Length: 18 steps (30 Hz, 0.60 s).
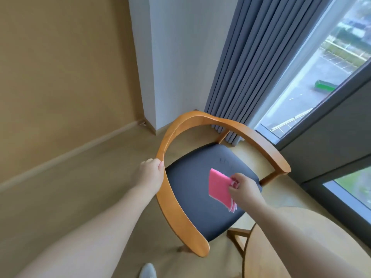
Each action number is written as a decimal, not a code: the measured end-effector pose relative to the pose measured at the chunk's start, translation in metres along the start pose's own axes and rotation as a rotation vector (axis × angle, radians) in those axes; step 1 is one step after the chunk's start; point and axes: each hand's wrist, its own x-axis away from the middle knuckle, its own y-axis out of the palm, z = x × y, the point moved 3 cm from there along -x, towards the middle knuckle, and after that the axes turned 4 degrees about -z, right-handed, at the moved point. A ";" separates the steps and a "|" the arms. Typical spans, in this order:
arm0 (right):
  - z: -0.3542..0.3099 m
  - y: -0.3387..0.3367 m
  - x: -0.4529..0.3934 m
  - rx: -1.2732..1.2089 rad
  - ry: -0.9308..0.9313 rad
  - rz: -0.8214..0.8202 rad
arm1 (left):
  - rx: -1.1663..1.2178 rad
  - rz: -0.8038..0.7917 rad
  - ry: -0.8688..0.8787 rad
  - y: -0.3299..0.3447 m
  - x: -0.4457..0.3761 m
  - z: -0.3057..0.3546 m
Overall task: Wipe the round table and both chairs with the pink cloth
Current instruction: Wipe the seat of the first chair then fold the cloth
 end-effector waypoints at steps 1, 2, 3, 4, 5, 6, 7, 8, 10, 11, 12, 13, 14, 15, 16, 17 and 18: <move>0.003 0.012 -0.007 -0.005 0.020 -0.018 | -0.031 -0.016 -0.010 0.012 -0.009 -0.007; 0.006 0.024 -0.015 -0.003 0.036 -0.038 | -0.051 -0.031 -0.026 0.025 -0.016 -0.013; 0.009 0.035 -0.024 0.006 0.048 -0.058 | -0.058 -0.040 -0.044 0.038 -0.021 -0.018; 0.011 0.045 -0.034 0.015 0.052 -0.074 | -0.061 -0.044 -0.054 0.051 -0.025 -0.023; 0.013 0.055 -0.045 0.019 0.051 -0.088 | -0.065 -0.053 -0.054 0.066 -0.028 -0.028; 0.015 0.066 -0.056 0.018 0.050 -0.105 | -0.077 -0.071 -0.050 0.080 -0.031 -0.032; 0.017 0.077 -0.068 0.015 0.050 -0.124 | -0.102 -0.093 -0.047 0.094 -0.033 -0.036; 0.018 0.088 -0.080 0.014 0.048 -0.146 | -0.127 -0.120 -0.055 0.108 -0.036 -0.040; 0.020 0.109 -0.104 0.010 0.048 -0.185 | -0.141 -0.169 -0.099 0.131 -0.044 -0.047; 0.021 0.118 -0.115 -0.004 0.051 -0.192 | -0.136 -0.184 -0.113 0.141 -0.048 -0.050; 0.022 0.126 -0.125 -0.020 0.050 -0.198 | -0.135 -0.187 -0.123 0.150 -0.050 -0.051; 0.023 0.135 -0.135 -0.036 0.045 -0.207 | -0.140 -0.176 -0.126 0.157 -0.052 -0.052; 0.024 0.142 -0.144 -0.057 0.042 -0.218 | -0.145 -0.151 -0.124 0.162 -0.054 -0.051; 0.025 0.150 -0.153 -0.084 0.041 -0.228 | -0.143 -0.116 -0.121 0.165 -0.055 -0.051; 0.025 0.157 -0.161 -0.112 0.039 -0.241 | -0.133 -0.084 -0.124 0.166 -0.055 -0.051; 0.025 0.165 -0.168 -0.138 0.039 -0.256 | -0.117 -0.060 -0.134 0.167 -0.055 -0.051; 0.024 0.171 -0.174 -0.163 0.044 -0.268 | -0.097 -0.043 -0.138 0.166 -0.055 -0.051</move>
